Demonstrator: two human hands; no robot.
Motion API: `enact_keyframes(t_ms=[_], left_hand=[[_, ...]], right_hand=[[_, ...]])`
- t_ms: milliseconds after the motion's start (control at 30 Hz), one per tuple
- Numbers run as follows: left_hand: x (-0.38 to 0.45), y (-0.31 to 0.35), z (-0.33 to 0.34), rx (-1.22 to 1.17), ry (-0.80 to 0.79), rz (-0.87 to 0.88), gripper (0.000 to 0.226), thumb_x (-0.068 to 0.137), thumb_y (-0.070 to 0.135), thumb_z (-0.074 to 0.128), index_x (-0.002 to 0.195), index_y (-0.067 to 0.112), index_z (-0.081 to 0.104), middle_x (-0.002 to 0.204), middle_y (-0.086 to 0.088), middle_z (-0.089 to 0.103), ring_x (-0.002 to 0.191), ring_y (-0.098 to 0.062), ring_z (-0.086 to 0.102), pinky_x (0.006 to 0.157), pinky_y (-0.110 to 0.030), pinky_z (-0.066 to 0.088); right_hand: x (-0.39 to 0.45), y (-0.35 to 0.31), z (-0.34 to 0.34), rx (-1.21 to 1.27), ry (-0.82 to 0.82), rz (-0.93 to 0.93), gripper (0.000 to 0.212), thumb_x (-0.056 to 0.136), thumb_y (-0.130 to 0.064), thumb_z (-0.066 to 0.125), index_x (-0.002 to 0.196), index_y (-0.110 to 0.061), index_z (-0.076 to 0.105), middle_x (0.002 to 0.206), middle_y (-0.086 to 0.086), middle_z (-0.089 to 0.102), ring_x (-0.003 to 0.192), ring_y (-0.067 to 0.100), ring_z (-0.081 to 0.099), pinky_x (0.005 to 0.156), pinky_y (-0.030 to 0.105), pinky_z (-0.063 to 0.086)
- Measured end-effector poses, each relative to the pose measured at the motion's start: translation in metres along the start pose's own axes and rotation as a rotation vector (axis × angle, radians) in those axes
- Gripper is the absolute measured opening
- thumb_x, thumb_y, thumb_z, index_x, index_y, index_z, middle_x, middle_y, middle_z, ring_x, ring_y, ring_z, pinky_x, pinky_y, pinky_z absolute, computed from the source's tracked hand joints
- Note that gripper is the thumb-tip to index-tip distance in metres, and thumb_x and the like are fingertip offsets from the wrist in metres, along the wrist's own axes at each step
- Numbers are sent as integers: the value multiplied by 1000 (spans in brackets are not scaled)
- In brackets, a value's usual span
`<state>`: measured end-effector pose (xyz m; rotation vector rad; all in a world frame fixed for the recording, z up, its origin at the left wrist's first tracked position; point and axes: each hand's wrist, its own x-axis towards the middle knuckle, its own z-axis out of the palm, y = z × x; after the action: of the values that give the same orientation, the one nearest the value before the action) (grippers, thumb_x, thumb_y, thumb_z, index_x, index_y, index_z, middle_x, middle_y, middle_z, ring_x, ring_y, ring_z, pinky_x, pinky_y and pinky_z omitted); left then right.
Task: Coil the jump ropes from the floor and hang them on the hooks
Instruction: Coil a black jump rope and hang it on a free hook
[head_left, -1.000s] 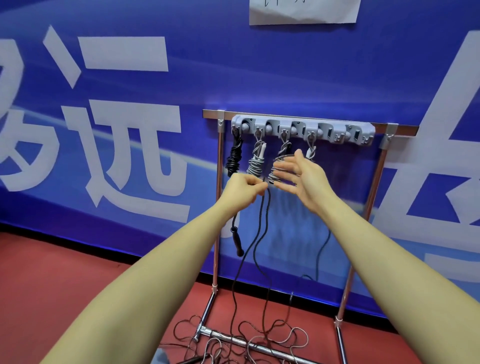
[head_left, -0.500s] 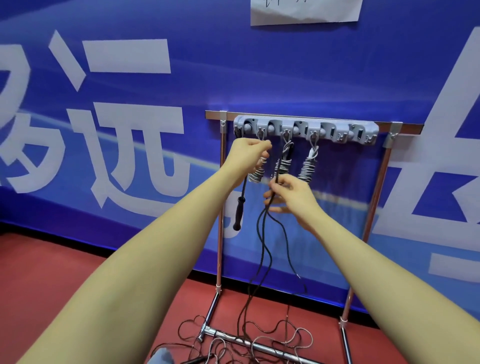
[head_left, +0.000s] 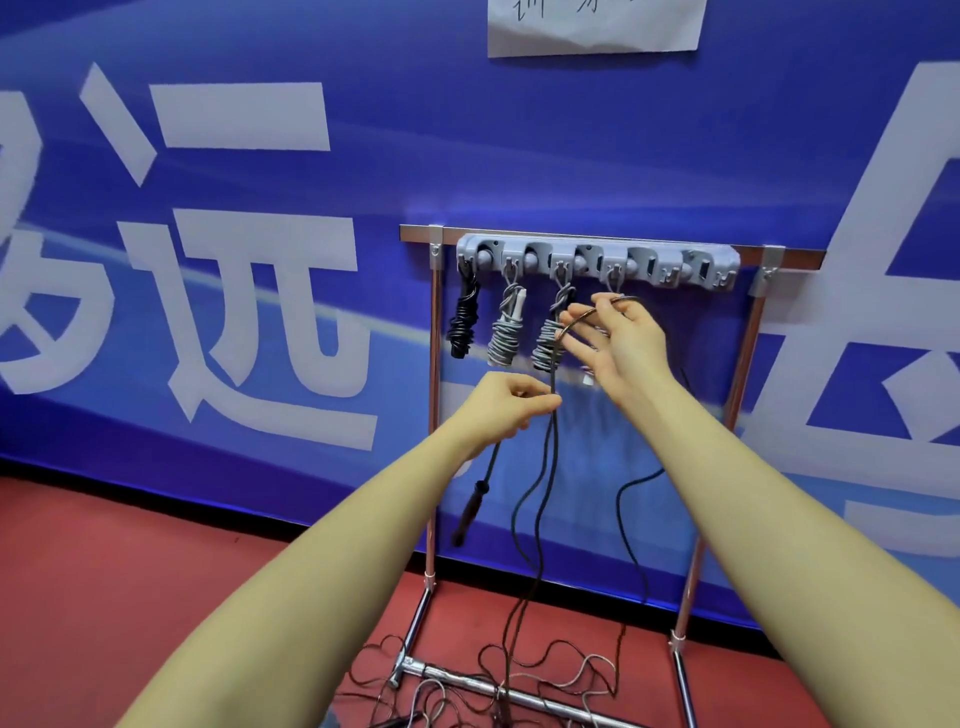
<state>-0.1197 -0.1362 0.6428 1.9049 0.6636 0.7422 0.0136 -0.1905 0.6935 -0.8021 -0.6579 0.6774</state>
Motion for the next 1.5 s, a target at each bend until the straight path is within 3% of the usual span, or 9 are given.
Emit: enact_keyframes(t_ms=[100,200,433,533,833,967,1067,1333,1500], left_hand=[[6,3,4,12,94,5,14,89,17,64,82,6,69,61,1,56,49,-8,41,43,-14,32],[14,12,-1,-48,220,-8,14,88,16,64,81,6,71,63,0,60,45,-9,41,40,-14,31],[28,47,-18,-77,272,46,15,88,14,64,79,3,70,62,-2,60,35,-5,41,37,-14,30],[29,55,-24,-94,289,56,15,90,15,62,85,3,70,64,0,61,43,-10,41,38,-14,31],[11,9,-21,22,138,-8,25,90,2,53,113,7,63,72,4,51,56,-6,43,44,-8,34],[6,-10,-13,165,52,1,16,89,14,62,98,3,68,64,0,49,43,-2,37,44,-14,32],[10,-12,-13,188,169,-2,18,89,15,61,79,2,69,57,-2,55,36,1,42,41,-10,34],[26,31,-24,-128,197,44,13,91,2,59,81,-6,63,63,-9,57,38,-3,50,45,-17,46],[29,44,-32,-167,214,55,13,92,4,58,87,-6,63,67,-10,58,41,-5,50,47,-19,47]], right_hand=[[1,-1,-3,-5,-3,12,15,102,-13,42,92,-10,52,91,12,64,86,25,65,74,39,57],[-2,5,-16,-264,-8,130,13,100,-19,47,102,-10,56,102,12,67,93,23,65,71,39,56],[-22,33,-36,-766,-397,333,11,93,-22,60,103,-21,63,102,3,71,93,16,67,84,34,52],[-28,41,-28,-920,-417,284,11,96,-23,54,96,-21,64,96,2,71,87,15,67,76,32,50],[-15,31,-15,-459,-103,60,16,100,-17,46,97,-13,61,88,10,69,77,24,69,76,38,58],[-12,22,-7,-219,-69,53,17,101,-17,45,99,-10,59,89,12,69,81,27,69,72,34,58],[-13,18,-7,-144,-60,40,17,101,-19,45,102,-8,58,92,14,68,83,27,69,69,32,59],[-31,49,-22,-744,-331,254,10,95,-18,56,104,-14,58,101,7,67,85,18,65,76,31,55],[-39,55,-20,-776,-497,349,12,96,-17,55,92,-10,64,92,8,71,85,23,71,73,37,56]])
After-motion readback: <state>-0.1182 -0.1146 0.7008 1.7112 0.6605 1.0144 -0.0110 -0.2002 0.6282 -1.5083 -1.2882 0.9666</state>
